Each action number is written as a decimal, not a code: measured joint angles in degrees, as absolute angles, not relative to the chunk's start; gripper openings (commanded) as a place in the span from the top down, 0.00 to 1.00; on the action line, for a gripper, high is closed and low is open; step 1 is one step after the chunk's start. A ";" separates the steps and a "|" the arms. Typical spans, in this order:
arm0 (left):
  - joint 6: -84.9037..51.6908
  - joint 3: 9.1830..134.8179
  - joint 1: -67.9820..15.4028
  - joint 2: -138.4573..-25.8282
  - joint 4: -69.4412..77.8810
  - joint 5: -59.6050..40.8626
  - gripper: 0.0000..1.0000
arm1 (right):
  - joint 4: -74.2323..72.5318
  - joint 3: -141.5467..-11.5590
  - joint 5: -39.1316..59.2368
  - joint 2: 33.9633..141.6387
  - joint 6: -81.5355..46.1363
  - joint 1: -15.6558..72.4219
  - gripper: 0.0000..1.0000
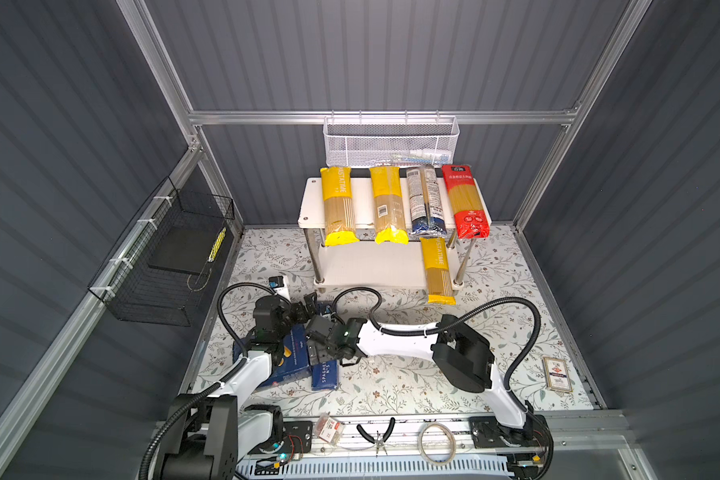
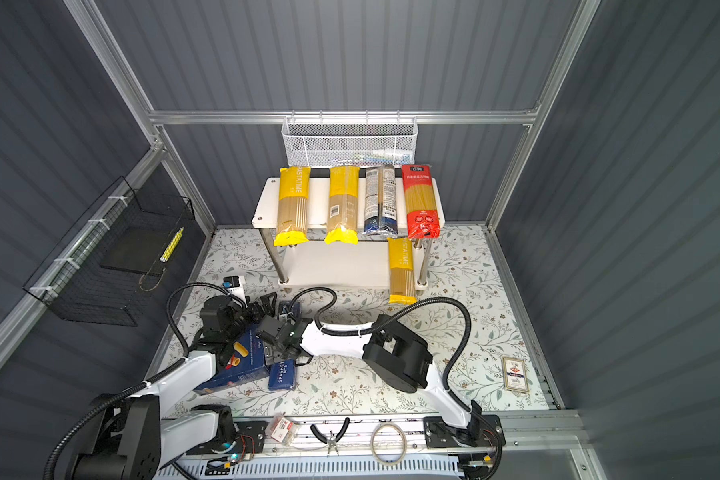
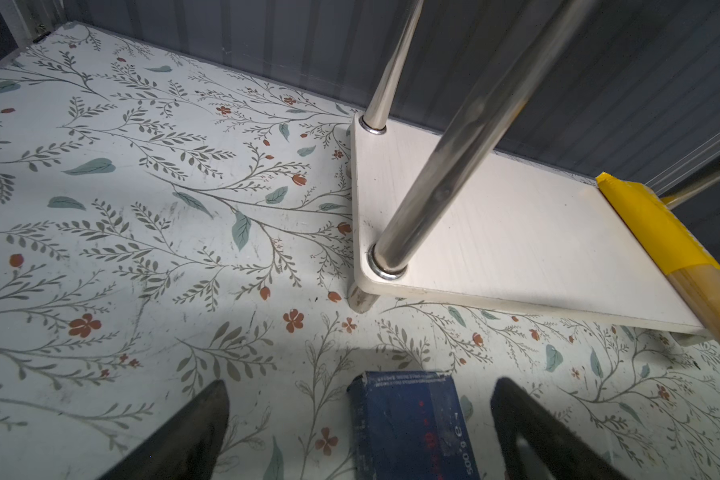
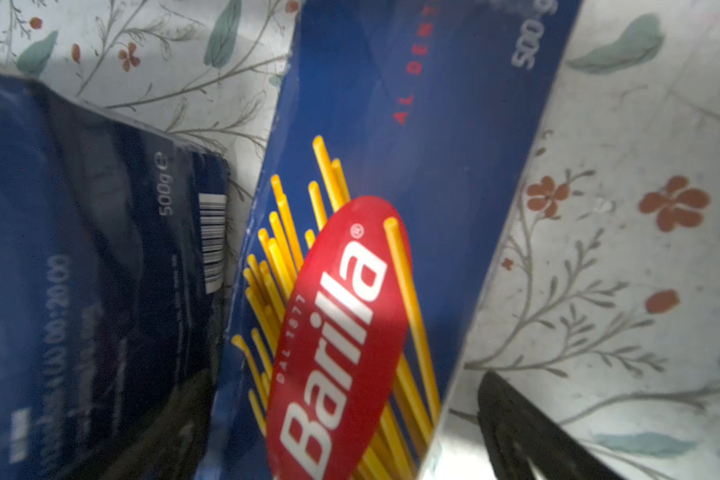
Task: Place and organize the pasta boxes and bags onto the shelf
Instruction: 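Lower the right gripper and close it on the blue Barilla spaghetti box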
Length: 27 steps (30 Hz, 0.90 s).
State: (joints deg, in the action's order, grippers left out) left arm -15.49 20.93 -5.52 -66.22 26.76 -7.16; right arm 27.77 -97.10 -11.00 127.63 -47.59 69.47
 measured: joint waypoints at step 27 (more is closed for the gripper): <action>-15.49 20.93 -5.52 -66.22 26.76 -7.18 0.01 | 27.97 -80.53 -11.70 116.84 -39.75 69.32 0.01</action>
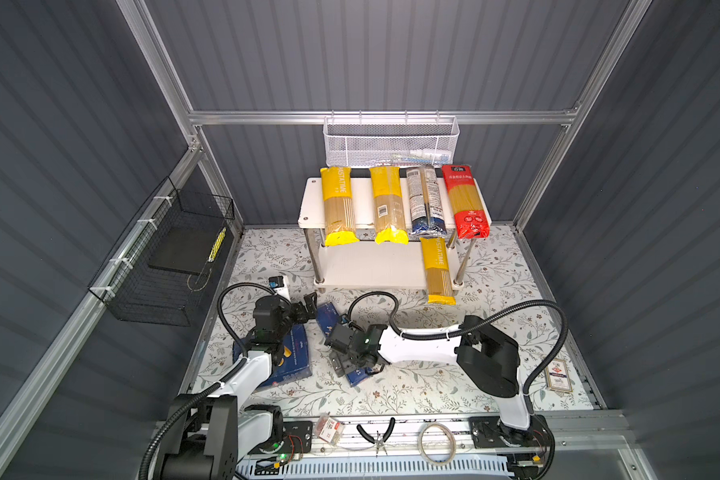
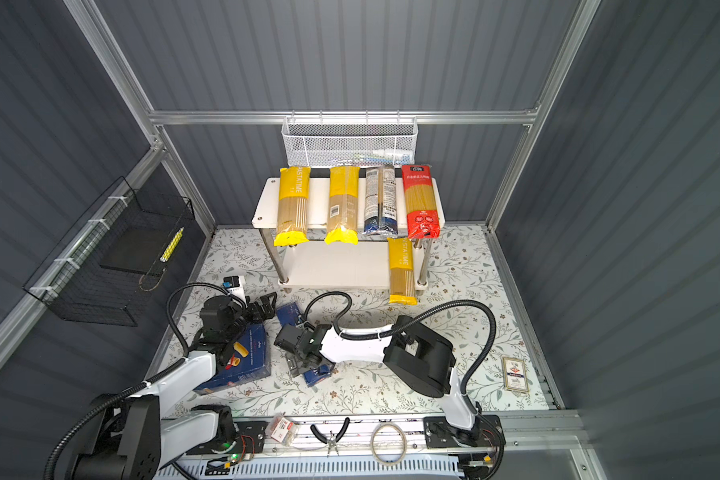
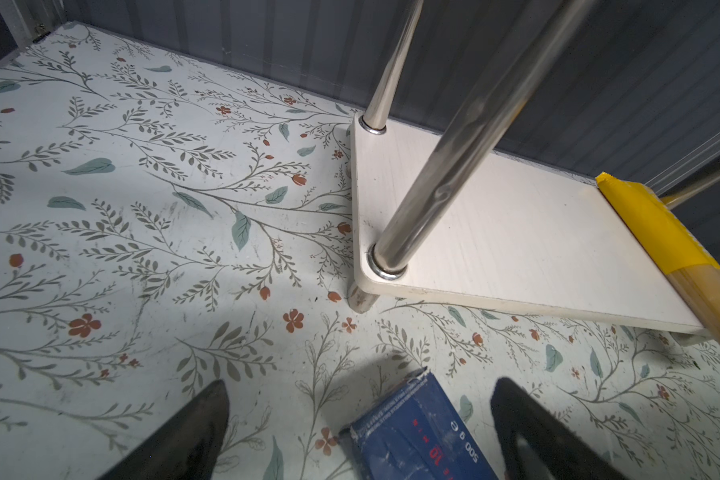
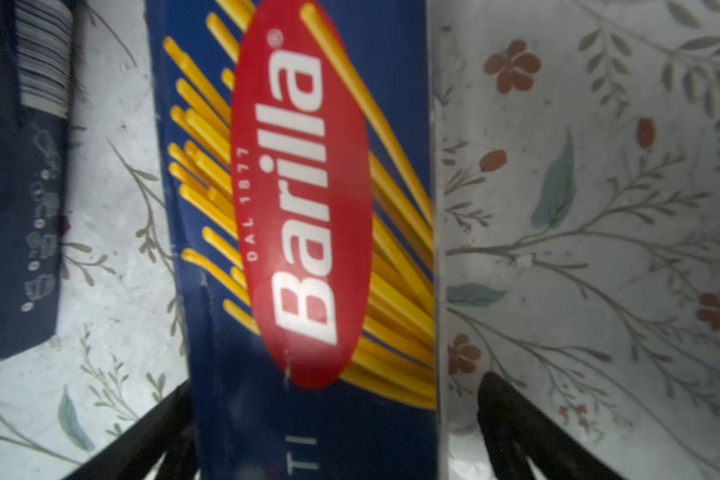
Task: Place and organize the pasta boxes and bags onto the shelf
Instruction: 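Lower the right gripper and close it on the blue Barilla spaghetti box, then lift the spaghetti box upright and carry it toward the lower shelf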
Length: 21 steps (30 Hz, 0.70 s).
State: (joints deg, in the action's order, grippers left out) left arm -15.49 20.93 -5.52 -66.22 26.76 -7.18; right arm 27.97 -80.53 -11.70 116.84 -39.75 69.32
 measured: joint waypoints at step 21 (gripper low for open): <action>-15.49 20.93 -5.54 -66.22 26.74 -7.16 0.01 | 22.46 -77.82 -11.38 116.53 -40.07 69.38 0.15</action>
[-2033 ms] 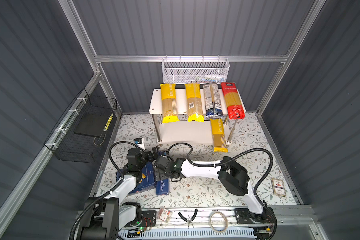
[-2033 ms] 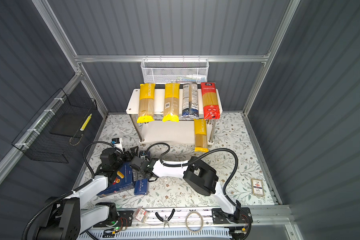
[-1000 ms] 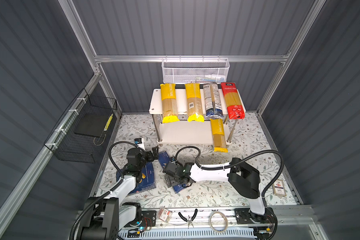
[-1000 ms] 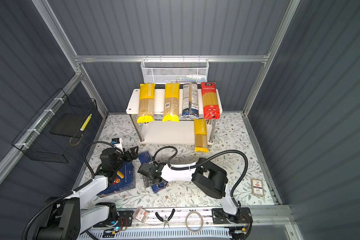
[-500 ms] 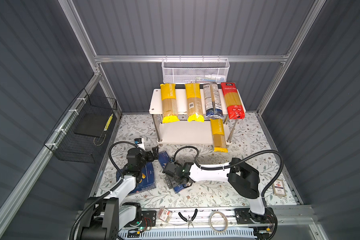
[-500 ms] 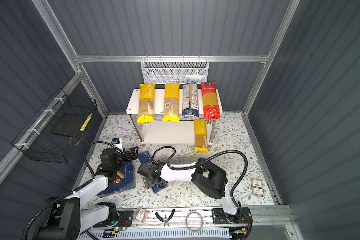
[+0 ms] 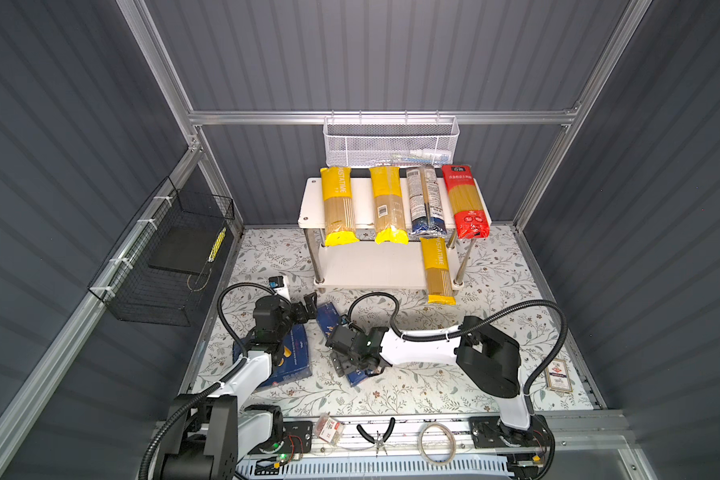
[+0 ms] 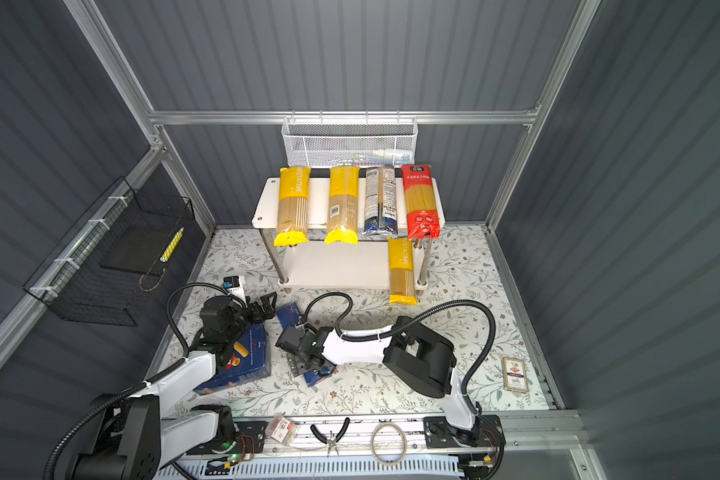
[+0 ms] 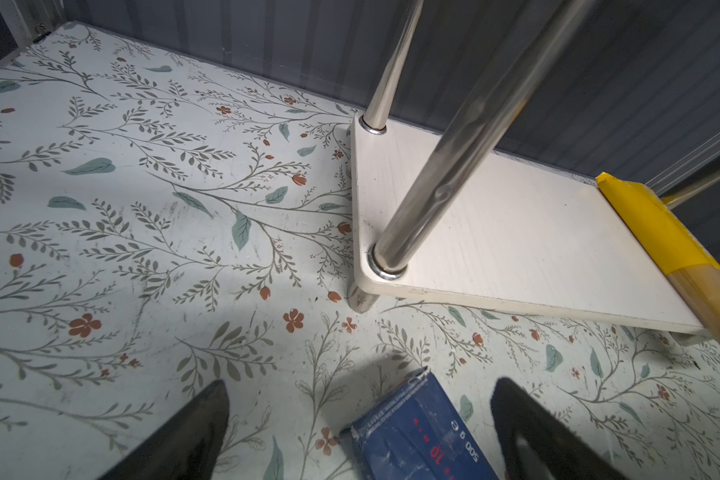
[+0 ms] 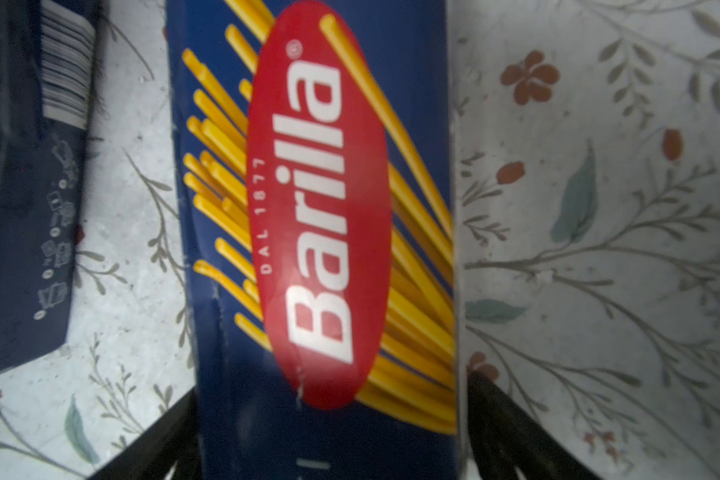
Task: Place and organize the pasta boxes and bags onto the shelf
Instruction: 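Lift the spaghetti box upright and carry it toward the lower shelf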
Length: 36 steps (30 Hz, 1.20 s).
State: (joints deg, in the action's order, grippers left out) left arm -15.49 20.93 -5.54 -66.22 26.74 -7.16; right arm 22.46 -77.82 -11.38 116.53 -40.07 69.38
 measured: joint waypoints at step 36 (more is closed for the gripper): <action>-15.46 20.93 -5.52 -66.22 26.65 -7.16 0.01 | 16.71 -63.48 -13.72 104.90 -43.51 69.43 0.54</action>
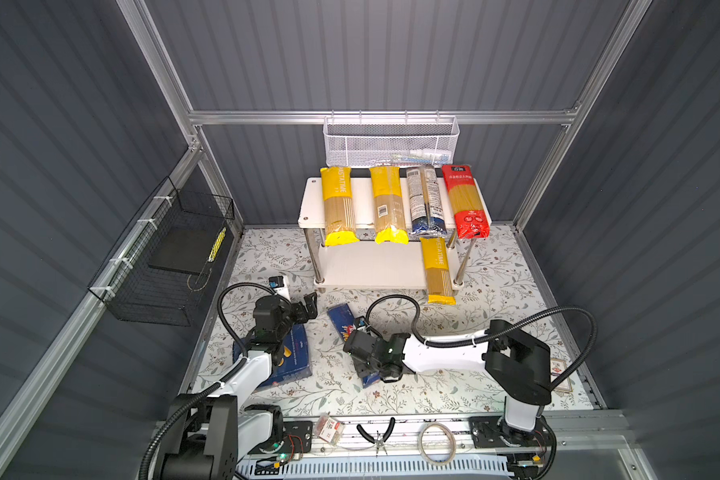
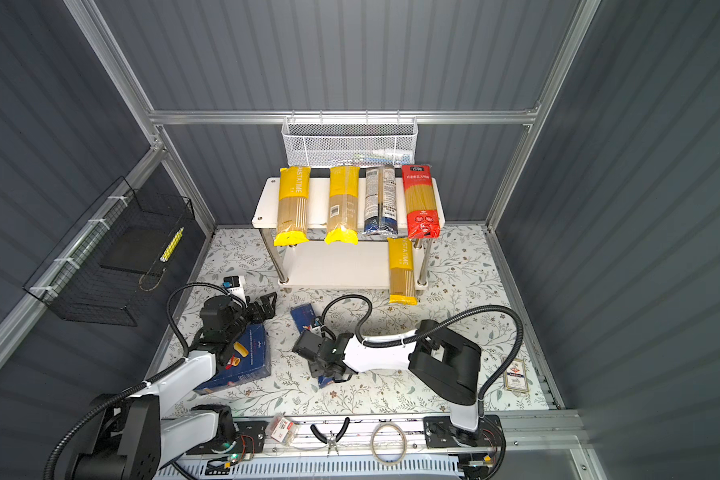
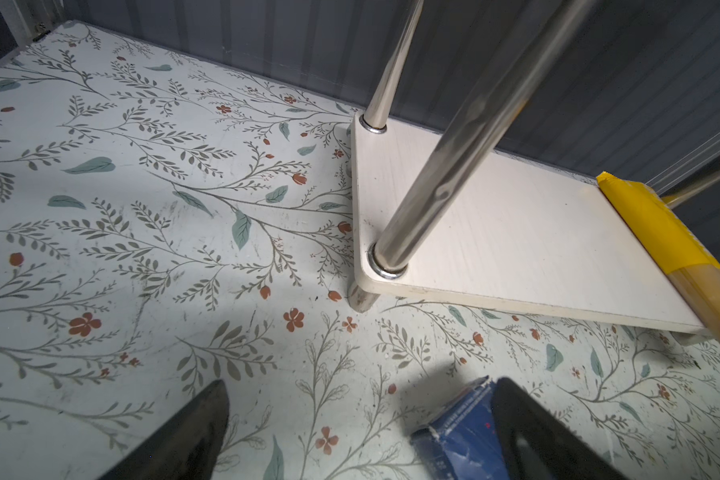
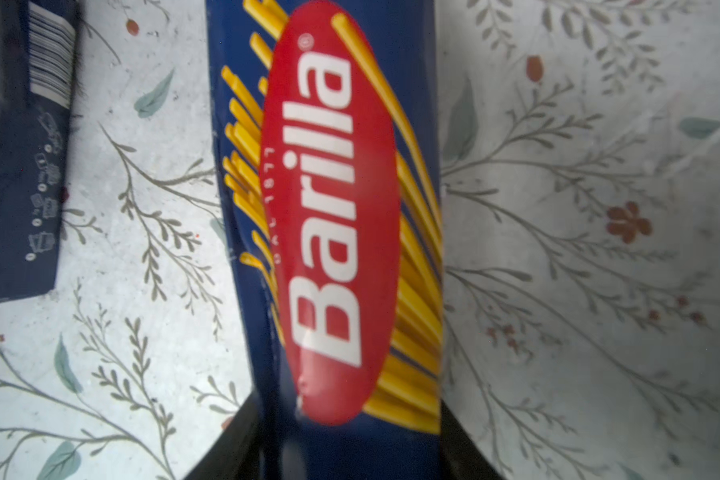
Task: Place and organize the pasta boxes and bags onto the shelf
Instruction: 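Lift the spaghetti box upright and carry it toward the lower shelf, then stand the spaghetti box on the lower shelf beside the yellow bag and release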
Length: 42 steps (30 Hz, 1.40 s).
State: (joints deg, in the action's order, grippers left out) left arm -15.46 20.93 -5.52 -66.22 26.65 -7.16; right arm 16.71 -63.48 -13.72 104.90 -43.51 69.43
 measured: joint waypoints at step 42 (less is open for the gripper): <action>-15.46 20.93 -5.52 -66.22 26.65 -7.16 0.01 | 20.43 -51.16 -22.55 74.30 -41.63 51.90 0.62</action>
